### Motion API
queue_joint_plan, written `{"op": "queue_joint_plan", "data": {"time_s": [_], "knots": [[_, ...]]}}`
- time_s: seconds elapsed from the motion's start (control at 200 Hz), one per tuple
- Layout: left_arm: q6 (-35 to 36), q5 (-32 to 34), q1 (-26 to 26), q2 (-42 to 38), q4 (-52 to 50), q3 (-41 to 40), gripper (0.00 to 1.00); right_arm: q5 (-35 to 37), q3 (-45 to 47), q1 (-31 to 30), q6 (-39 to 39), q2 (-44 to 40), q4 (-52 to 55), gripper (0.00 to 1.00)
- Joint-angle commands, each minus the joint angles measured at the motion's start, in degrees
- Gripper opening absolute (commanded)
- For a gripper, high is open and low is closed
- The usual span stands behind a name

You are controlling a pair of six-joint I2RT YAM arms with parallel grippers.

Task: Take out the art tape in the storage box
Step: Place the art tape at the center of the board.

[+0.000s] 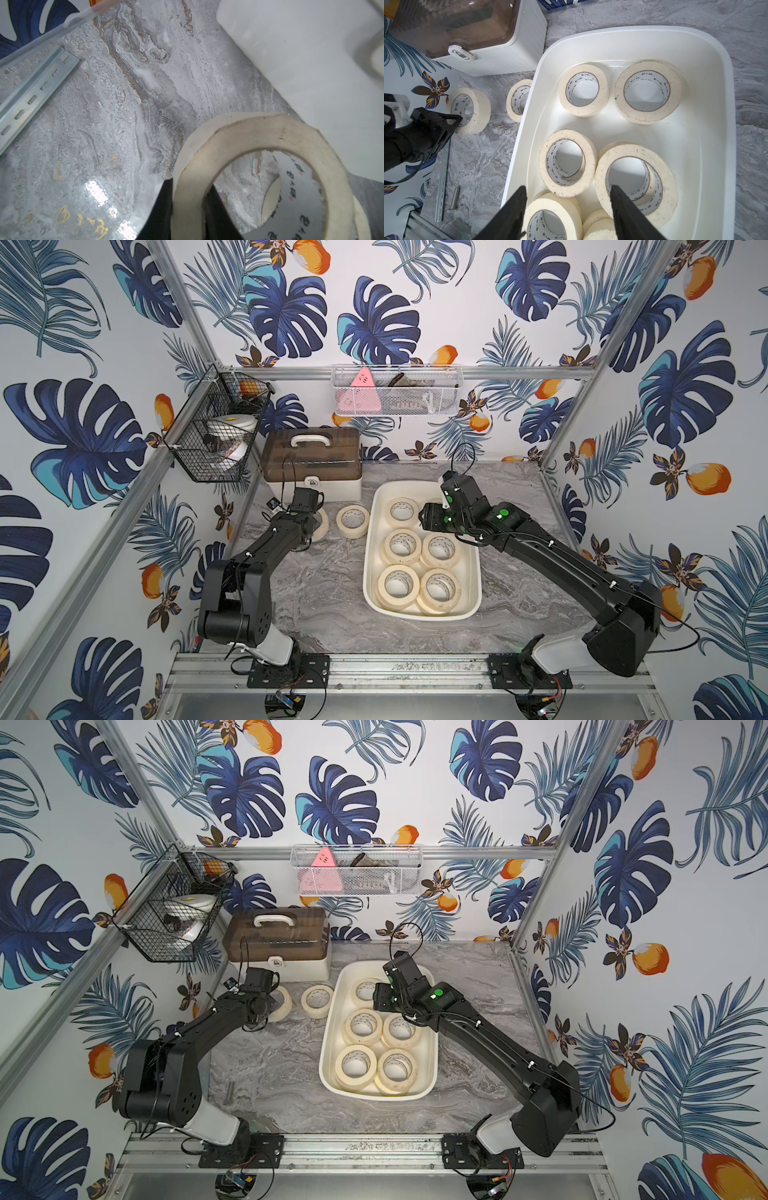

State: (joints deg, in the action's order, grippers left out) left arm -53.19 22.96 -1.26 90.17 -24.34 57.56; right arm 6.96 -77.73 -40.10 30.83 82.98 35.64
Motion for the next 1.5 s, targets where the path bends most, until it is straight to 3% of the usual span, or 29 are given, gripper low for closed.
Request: {"op": "queue_joint_plan", "data": {"time_s": [0.0, 0.881, 1.241, 1.496], "knots": [[-1.2, -0.6, 0.8, 1.5, 4.7, -0.3, 0.00, 0.4, 0.3, 0.2, -0.1, -0.3, -0.7, 0.66], [0.5, -3.0, 1.1, 14.8, 11.9, 4.7, 0.00, 0.8, 1.4, 1.2, 0.4, 0.3, -0.7, 0.66], [1.0, -3.2, 1.1, 17.6, 11.1, 6.4, 0.14, 1.8, 2.1, 1.3, 0.5, -0.4, -0.4, 0.66], [1.3, -3.0, 1.0, 15.8, 9.7, 6.3, 0.37, 2.2, 2.4, 1.4, 0.4, -0.7, -0.2, 0.66]]}}
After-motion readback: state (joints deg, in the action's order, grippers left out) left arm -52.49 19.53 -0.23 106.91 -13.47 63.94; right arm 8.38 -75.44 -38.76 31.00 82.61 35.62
